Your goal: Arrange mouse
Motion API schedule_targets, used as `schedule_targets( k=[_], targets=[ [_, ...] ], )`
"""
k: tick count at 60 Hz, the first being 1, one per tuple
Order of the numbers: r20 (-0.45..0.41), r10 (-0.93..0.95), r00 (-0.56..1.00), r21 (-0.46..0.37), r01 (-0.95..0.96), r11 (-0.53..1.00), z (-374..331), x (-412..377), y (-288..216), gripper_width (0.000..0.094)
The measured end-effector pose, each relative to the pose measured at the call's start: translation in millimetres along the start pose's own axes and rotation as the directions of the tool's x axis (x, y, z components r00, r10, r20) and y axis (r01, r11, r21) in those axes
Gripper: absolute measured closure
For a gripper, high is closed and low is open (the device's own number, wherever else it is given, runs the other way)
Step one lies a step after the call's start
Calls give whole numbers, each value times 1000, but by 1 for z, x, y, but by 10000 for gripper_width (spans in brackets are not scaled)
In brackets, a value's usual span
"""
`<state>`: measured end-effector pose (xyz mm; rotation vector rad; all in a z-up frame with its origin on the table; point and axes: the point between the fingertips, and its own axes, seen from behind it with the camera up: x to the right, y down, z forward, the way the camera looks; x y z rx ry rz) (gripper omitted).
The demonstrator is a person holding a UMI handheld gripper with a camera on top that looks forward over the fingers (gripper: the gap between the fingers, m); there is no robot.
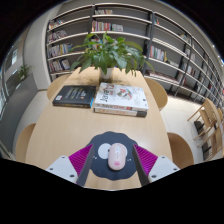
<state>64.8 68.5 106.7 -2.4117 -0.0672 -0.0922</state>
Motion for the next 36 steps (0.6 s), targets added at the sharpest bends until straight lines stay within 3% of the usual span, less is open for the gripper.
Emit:
schedule_targets(
  k=[13, 36],
  targets=[
    [5, 27, 1000, 116, -28, 993, -110, -36, -19, 176],
    [29, 88, 996, 169, -91, 981, -229, -104, 45, 178]
  ],
)
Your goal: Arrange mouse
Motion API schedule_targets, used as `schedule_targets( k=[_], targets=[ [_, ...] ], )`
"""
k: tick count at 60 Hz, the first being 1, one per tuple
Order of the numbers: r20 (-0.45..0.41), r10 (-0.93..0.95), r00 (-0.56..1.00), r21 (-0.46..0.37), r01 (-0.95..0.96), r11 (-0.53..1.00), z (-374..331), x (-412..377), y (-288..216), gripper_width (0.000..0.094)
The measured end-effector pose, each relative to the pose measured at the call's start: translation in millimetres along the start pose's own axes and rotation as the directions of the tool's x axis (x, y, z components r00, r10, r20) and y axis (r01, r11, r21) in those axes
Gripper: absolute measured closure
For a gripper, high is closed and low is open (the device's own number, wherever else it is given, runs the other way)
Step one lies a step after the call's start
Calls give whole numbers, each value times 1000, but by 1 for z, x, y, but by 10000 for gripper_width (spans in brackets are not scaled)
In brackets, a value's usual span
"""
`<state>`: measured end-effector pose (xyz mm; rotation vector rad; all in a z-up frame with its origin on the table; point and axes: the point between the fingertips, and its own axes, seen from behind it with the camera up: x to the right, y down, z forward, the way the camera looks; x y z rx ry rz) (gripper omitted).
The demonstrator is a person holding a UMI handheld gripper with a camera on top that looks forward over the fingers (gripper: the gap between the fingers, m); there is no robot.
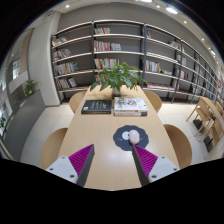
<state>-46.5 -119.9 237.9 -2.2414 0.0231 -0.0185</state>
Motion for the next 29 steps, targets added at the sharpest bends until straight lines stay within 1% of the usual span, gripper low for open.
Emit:
schedule_targets(
  k=[12, 29],
  targets=[
    [13, -21, 1000, -11, 21, 1000, -31, -27, 29, 179],
    [11, -38, 999, -13, 38, 999, -46, -39, 45, 179]
  ],
)
